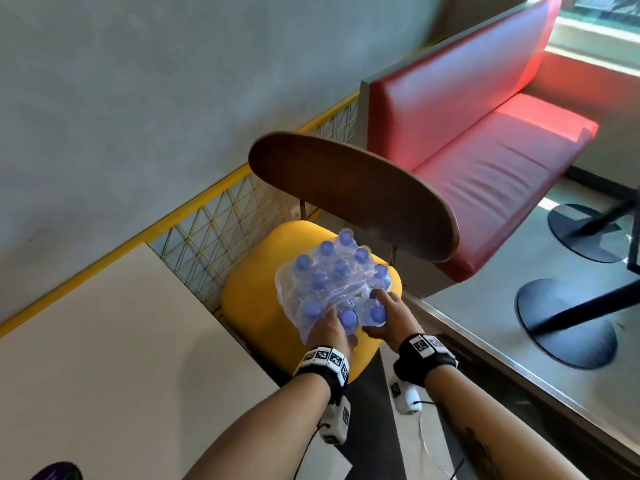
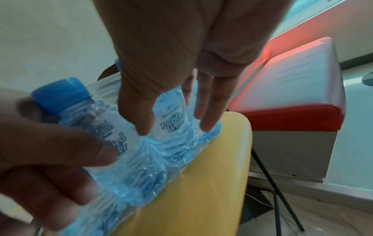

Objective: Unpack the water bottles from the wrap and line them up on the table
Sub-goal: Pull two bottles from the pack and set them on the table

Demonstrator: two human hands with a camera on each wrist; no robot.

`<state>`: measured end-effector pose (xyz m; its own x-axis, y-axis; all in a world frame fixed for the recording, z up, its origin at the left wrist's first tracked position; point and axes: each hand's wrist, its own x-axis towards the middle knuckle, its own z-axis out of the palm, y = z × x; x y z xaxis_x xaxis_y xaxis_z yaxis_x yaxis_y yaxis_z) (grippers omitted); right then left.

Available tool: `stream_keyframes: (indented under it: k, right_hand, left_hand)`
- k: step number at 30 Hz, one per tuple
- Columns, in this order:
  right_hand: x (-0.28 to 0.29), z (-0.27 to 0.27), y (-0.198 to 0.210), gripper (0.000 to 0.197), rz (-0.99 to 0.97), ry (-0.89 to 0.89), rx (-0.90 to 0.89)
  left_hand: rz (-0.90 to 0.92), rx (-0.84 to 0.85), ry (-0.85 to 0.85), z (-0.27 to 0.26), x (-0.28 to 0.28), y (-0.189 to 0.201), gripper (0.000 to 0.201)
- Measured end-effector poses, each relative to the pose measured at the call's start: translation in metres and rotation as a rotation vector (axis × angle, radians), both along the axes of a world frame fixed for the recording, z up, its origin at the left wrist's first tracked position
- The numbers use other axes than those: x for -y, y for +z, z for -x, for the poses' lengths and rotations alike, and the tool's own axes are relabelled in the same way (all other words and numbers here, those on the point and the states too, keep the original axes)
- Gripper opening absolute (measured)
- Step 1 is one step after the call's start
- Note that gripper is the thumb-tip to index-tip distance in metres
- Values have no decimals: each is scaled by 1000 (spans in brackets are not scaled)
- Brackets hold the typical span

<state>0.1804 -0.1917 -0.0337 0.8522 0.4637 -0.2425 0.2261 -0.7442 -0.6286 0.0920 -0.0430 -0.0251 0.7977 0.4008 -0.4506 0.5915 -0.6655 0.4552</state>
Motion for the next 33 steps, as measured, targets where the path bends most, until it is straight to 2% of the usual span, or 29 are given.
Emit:
stream_keyframes:
  k: [2, 4, 5, 7, 9, 12, 18, 21, 24, 29, 33]
  right_hand:
    - [6, 10, 4, 78, -27, -8, 30]
    - [11, 21, 11, 77, -39, -24, 49]
    - [14, 27, 16, 75, -46, -27, 62]
    - [18, 42, 26, 69, -55, -24, 101]
    - [16, 64, 36, 64, -61, -11, 128]
    - [-5, 103, 48, 61, -74, 57, 118]
    - [-115, 207, 66, 45, -57, 466, 51]
    - [-186, 267, 64, 52, -37, 692, 0]
    - [-255, 328, 59, 58, -18, 855, -7]
    - [-358, 423, 39, 60, 19, 1007, -57]
    - [-419, 484, 21, 68, 51, 1030, -86]
  left_hand:
    - [28, 17, -42, 6, -4, 4, 61]
    - [144, 70, -62, 17, -7, 13, 52]
    - [186, 117, -70, 25, -8, 20, 59]
    - [154, 165, -91, 51, -15, 40, 72]
    - [94, 177, -66, 85, -29, 49, 74]
    - [99, 195, 11, 144, -65, 54, 76]
    - [135, 167, 339, 309, -168, 61, 52]
    - [83, 156, 524, 402, -214, 63, 45]
    - [16, 133, 698, 486, -251, 61, 48]
    - [-15, 87, 898, 587, -300, 53, 45]
    - [-34, 62, 960, 634, -330, 38, 54]
